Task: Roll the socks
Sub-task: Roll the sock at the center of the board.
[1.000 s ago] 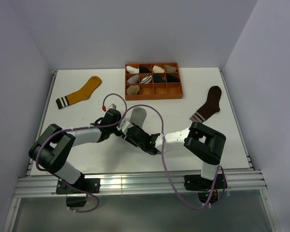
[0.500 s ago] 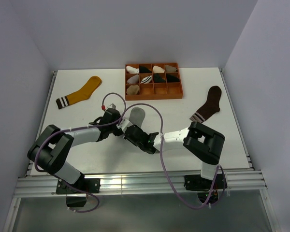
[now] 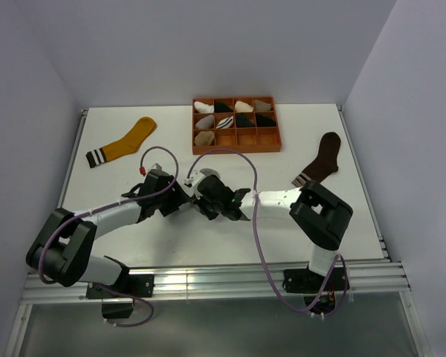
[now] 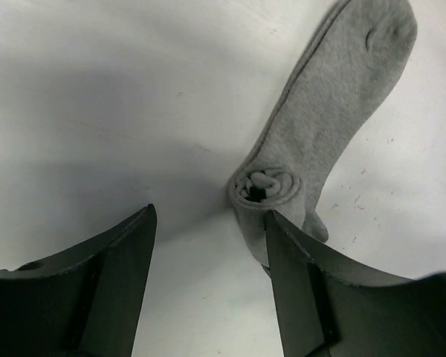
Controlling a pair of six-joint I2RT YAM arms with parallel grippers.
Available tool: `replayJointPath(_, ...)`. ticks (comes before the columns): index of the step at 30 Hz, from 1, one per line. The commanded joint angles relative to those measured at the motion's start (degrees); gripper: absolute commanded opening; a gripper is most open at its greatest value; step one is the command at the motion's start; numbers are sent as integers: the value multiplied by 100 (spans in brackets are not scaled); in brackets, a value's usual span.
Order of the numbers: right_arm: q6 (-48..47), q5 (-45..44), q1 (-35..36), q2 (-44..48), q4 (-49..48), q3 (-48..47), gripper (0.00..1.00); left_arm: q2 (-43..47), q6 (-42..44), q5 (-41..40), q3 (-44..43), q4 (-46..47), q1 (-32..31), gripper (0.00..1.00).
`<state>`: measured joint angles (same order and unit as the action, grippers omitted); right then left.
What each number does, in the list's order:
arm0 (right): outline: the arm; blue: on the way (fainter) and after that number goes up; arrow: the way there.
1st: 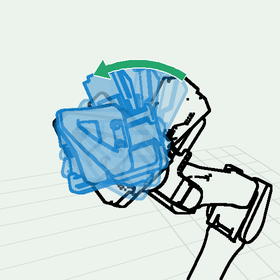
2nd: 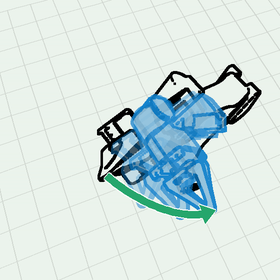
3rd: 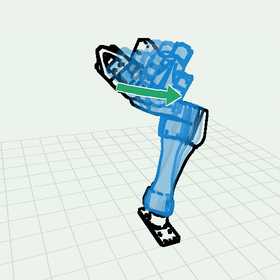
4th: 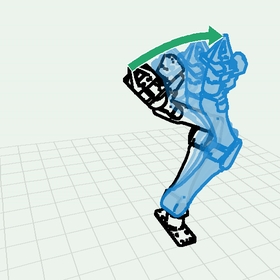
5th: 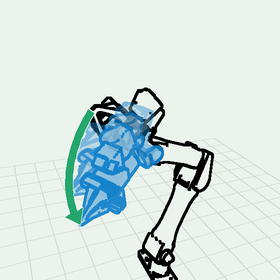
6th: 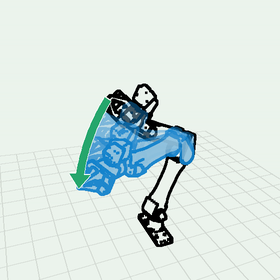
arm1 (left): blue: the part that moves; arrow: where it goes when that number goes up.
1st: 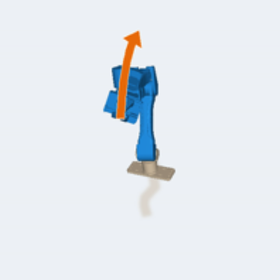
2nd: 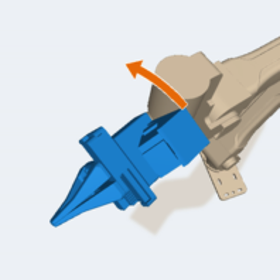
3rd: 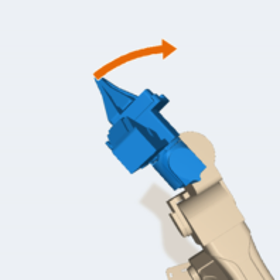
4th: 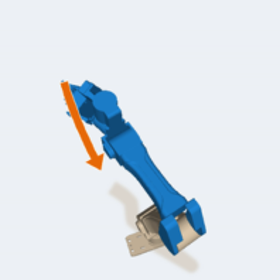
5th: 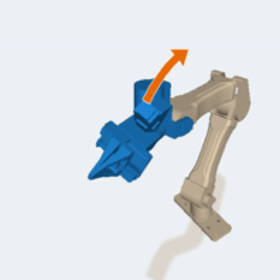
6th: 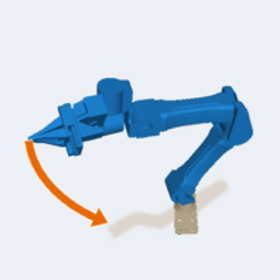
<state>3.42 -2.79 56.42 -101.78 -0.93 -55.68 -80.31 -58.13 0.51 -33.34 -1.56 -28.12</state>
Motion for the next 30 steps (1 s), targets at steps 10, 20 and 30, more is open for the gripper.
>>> replayJointPath(10, -78, 1623, -343, -114, 1710, -742, 0, -9, 337, -104, -75, 340, 149, 63)
replayJointPath(20, -228, 1966, -387, -211, 1710, -857, 0, -1443, 601, 396, -823, 850, 149, 34)
replayJointPath(30, -437, 3222, -816, -553, 1991, -1207, 0, -1944, 750, 643, -876, 1149, 131, 15)
